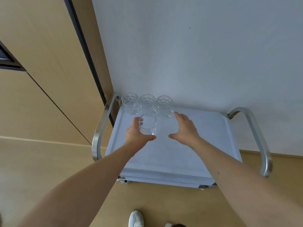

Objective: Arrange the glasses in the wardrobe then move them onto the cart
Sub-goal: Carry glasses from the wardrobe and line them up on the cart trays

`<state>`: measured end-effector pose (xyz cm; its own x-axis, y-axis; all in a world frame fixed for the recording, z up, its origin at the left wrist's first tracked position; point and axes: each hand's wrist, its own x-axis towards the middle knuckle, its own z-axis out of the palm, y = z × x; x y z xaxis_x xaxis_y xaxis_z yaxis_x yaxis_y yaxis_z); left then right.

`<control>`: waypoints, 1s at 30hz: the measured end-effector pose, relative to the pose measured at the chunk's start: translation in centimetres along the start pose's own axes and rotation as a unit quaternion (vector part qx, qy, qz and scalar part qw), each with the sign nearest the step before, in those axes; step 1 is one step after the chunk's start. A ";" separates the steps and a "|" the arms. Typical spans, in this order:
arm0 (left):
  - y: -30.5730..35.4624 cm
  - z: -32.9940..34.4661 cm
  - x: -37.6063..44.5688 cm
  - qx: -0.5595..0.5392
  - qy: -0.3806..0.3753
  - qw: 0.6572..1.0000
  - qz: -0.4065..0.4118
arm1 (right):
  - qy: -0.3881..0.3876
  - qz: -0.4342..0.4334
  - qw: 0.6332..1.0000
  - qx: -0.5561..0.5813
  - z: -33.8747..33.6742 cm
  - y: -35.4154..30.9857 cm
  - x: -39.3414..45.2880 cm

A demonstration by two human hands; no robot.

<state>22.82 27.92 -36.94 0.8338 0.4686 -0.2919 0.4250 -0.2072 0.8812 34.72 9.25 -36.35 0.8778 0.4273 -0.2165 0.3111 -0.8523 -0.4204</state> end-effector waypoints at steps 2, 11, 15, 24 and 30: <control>-0.6 0.3 -1.1 0.000 0.000 1.000 -0.010 | -0.011 0.008 1.000 -0.006 0.5 0.2 -1.3; -3.7 3.4 -7.4 0.015 0.016 1.000 -0.018 | -0.046 0.013 0.998 -0.029 3.1 3.5 -7.5; -5.4 5.3 -11.4 0.031 0.028 0.999 -0.030 | -0.061 0.006 0.998 -0.021 5.1 6.1 -11.2; -9.5 10.0 -20.7 0.017 0.053 0.997 -0.046 | -0.077 -0.016 0.996 -0.038 9.3 11.3 -19.6; -13.2 11.5 -23.1 -0.017 0.059 0.994 -0.088 | -0.118 -0.019 0.992 -0.044 13.3 12.6 -22.0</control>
<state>1.94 9.94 -46.13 0.6998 0.5929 -0.3985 0.5464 -0.0850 0.8332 14.51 -6.83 -48.55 0.7589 0.5091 -0.4060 0.3820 -0.8530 -0.3556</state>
